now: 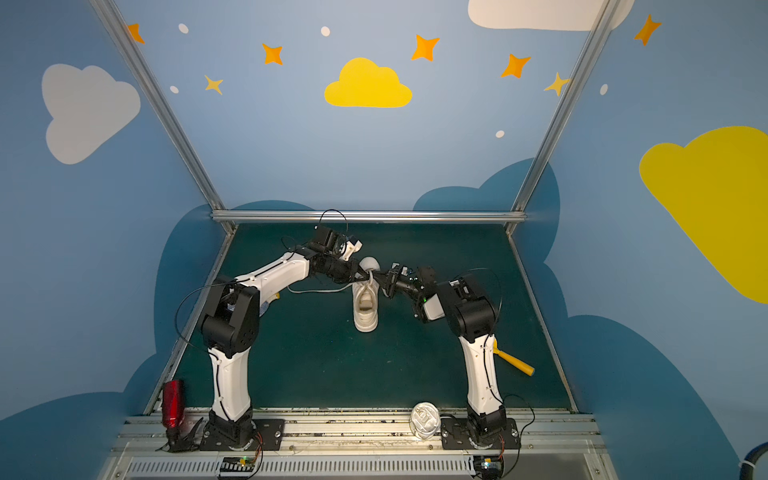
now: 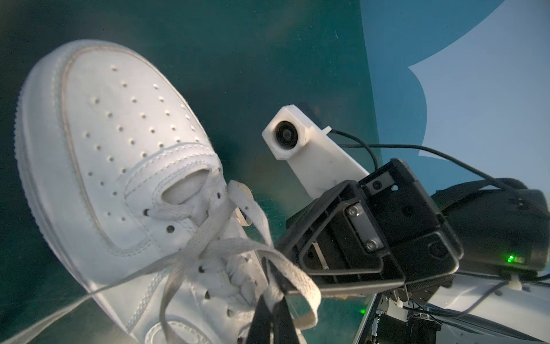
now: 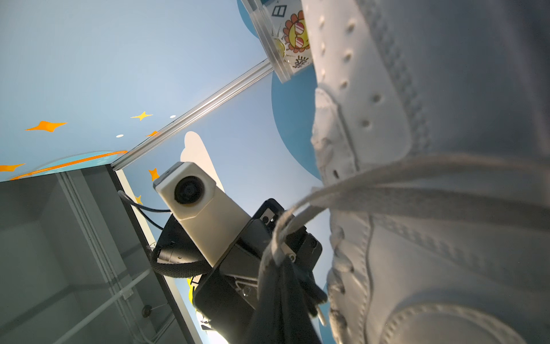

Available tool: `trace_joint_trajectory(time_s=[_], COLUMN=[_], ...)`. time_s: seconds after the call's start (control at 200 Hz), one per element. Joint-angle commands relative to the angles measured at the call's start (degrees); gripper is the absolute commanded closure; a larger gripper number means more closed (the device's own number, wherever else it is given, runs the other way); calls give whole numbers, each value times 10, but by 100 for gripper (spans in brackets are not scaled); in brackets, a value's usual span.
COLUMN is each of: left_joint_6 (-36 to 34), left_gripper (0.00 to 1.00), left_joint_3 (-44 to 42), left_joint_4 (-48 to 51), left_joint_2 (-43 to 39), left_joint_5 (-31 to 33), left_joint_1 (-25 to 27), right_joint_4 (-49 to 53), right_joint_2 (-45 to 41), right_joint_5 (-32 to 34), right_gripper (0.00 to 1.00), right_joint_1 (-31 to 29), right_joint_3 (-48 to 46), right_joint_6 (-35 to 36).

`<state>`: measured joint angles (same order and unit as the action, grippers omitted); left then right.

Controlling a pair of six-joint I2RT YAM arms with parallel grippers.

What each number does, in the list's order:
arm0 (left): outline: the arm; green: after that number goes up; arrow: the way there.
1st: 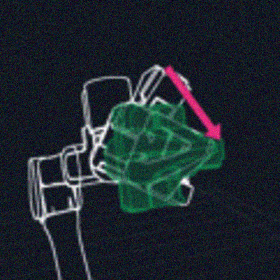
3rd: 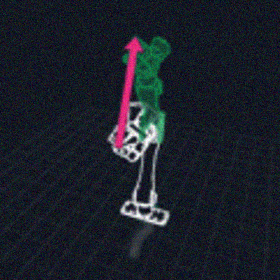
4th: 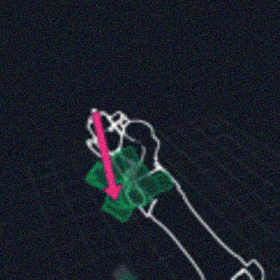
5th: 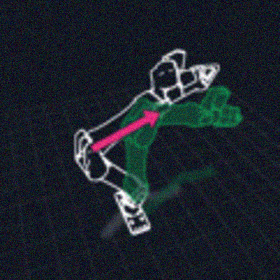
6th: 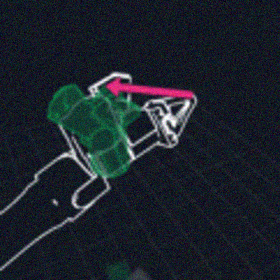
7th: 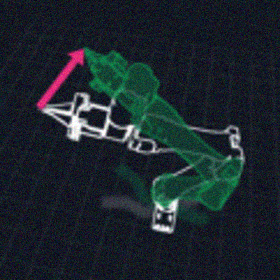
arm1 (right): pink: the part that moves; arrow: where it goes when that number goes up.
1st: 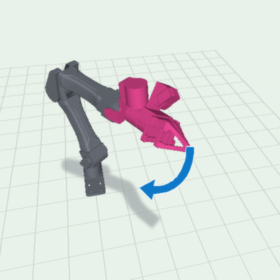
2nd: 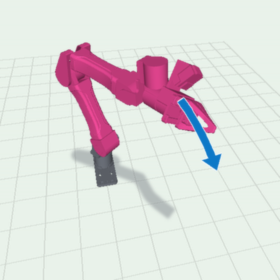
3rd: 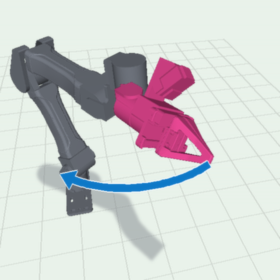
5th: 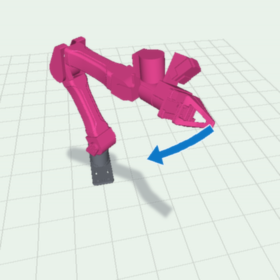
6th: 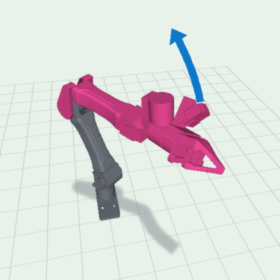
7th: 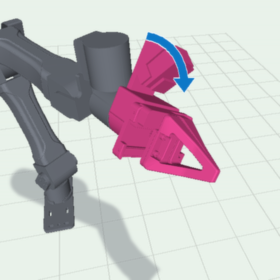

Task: Tie the shoes
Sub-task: 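Release the lace and draw both grippers back from the sneaker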

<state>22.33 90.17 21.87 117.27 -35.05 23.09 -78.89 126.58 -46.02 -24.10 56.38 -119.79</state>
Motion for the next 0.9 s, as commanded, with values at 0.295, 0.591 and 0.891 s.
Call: trace_joint_trajectory(time_s=[0.295, 0.591, 0.891], left_joint_6=[-30, -42, -48], left_gripper=[97, 97, 97], left_joint_3=[12, 28, 93], left_joint_4=[55, 84, 136], left_joint_2=[-26, -48, -79], left_joint_5=[26, 41, 53], left_joint_1=[-10, -13, -13], right_joint_4=[-18, -17, 7], right_joint_2=[-36, -65, -110], right_joint_5=[1, -5, -21], right_gripper=[81, 78, 73], right_joint_1=[11, 28, 68], right_joint_3=[-36, -100, -175], right_joint_6=[-3, 17, 73])
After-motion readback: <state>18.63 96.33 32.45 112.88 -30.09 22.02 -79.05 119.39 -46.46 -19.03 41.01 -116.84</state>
